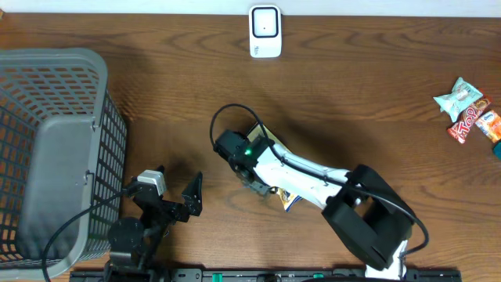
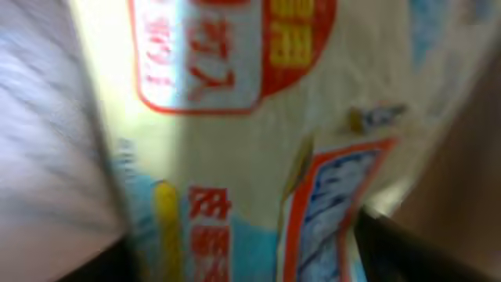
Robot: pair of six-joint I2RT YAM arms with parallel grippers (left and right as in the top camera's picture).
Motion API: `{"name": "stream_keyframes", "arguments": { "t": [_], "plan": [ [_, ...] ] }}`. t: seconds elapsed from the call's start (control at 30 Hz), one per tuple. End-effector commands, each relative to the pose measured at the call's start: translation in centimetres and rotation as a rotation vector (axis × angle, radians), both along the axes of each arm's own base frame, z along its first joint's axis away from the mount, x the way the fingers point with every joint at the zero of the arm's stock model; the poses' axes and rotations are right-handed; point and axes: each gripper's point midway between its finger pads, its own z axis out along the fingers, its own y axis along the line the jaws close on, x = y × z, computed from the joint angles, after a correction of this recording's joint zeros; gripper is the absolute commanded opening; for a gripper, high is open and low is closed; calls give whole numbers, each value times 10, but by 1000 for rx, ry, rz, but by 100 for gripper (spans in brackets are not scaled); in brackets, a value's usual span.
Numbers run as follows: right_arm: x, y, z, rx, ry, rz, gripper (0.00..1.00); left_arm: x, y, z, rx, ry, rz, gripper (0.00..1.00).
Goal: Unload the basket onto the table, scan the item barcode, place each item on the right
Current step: 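Grasp the yellow wipes pack with the right gripper and lift it, then hold the yellow pack up, turning it toward the scanner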
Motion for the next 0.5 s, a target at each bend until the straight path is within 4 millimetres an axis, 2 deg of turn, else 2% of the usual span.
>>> {"name": "stream_keyframes", "arguments": {
  "t": [0.0,0.03,0.17,0.27,0.37,0.4,0.47],
  "plan": [
    [-14,-39,-28,-138,15,-5,45,-2,-2,-12,19,31,-16,98],
    [-17,-43,-30,-149,24,-7,32,-2,-2,-12,19,31,-16,98],
    [-15,-43,-27,-103,27,-106,3,-2,-2,-12,19,31,-16,98],
    [-17,-13,-7,54,172,-113,1,-2,-2,-12,19,31,-16,98],
    [-20,28,37,311,396,-36,1,-2,-2,-12,19,31,-16,98],
    [-27,47,71,500,541,60,1,-2,-2,-12,19,31,-16,98],
    [-38,55,108,704,676,205,1,-2,-2,-12,19,31,-16,98]
  ]
}}
